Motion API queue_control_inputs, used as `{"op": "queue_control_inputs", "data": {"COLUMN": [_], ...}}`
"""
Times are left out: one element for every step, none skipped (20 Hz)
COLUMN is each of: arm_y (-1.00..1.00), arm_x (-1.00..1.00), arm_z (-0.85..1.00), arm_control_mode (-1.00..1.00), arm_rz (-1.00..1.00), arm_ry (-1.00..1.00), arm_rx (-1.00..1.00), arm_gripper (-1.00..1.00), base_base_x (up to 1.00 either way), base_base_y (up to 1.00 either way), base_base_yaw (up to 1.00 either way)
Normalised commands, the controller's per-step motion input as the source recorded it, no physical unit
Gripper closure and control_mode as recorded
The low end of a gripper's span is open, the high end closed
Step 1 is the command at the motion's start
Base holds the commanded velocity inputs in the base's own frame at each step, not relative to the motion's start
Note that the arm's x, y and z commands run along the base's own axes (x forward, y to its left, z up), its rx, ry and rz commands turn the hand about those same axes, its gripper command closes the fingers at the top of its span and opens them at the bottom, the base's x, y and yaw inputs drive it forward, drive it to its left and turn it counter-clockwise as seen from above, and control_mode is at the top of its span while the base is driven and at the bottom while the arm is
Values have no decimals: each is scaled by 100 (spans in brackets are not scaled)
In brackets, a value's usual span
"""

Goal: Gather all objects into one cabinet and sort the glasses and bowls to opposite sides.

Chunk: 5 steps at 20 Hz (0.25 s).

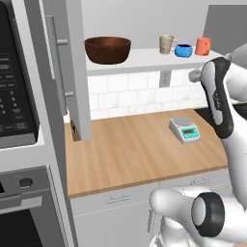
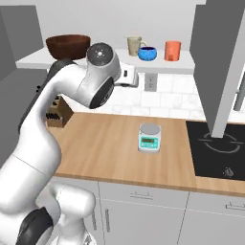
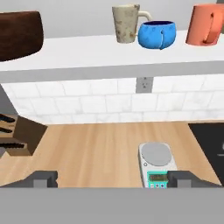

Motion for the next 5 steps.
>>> {"op": "queue_control_inputs", "data": {"arm_y": [45, 41, 39, 38, 39], "arm_x": [-100, -100, -100, -100, -100], "arm_z": [-36, -37, -41, -45, -44], "arm_control_mode": [-100, -100, -100, -100, -100], "arm_rz": [-5, -4, -1, 0, 0], "arm_ry": [0, 0, 0, 0, 0], "arm_rx": [0, 0, 0, 0, 0], "arm_gripper": [-100, -100, -100, -100, -100], "base_base_x": [0, 0, 0, 0, 0], "base_base_y": [0, 0, 0, 0, 0], "base_base_yaw": [0, 0, 0, 0, 0]}}
